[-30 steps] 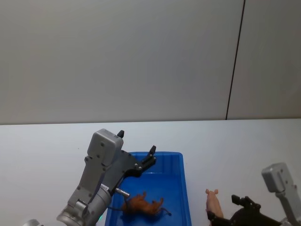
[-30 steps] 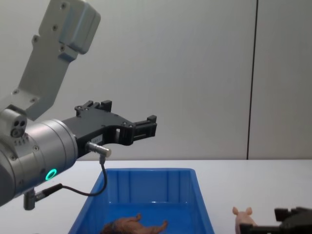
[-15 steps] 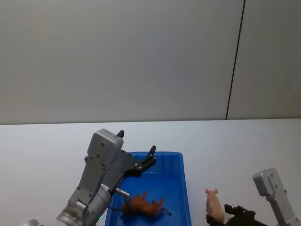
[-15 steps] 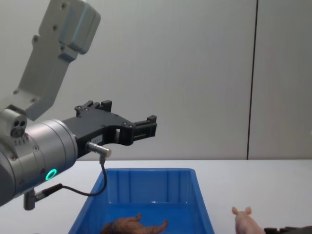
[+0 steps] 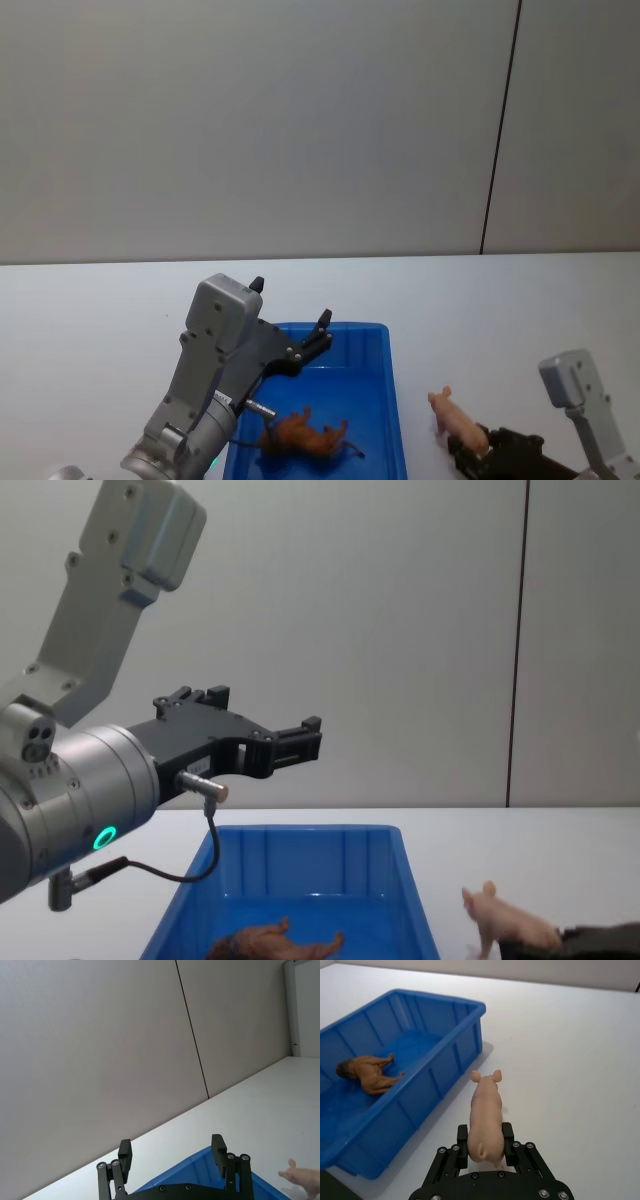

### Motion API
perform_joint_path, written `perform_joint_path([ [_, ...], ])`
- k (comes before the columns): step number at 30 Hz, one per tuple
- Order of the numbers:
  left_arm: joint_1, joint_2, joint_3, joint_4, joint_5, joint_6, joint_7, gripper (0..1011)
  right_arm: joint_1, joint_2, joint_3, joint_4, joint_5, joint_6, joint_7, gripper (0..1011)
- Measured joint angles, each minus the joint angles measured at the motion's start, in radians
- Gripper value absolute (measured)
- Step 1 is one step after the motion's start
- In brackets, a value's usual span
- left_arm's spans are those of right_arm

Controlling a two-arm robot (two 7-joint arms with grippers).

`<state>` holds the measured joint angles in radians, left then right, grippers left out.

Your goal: Pick up the two dolls from the table and place them into the box.

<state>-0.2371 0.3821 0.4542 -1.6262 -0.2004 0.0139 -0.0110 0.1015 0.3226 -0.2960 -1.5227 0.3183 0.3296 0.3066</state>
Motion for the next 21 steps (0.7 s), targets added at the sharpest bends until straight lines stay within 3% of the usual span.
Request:
perform_joint_path([
  [12, 0.000, 0.000, 0.000, 0.000, 0.000, 0.000, 0.000, 1002, 0.003, 0.007, 0.010, -0.072, -0.020, -0.066, -0.025, 380],
  [21, 0.000, 0.000, 0.000, 0.000, 0.000, 0.000, 0.000, 1002, 0.045, -0.005, 0.014, -0.118, -0.012, -0.079, 0.026, 379],
])
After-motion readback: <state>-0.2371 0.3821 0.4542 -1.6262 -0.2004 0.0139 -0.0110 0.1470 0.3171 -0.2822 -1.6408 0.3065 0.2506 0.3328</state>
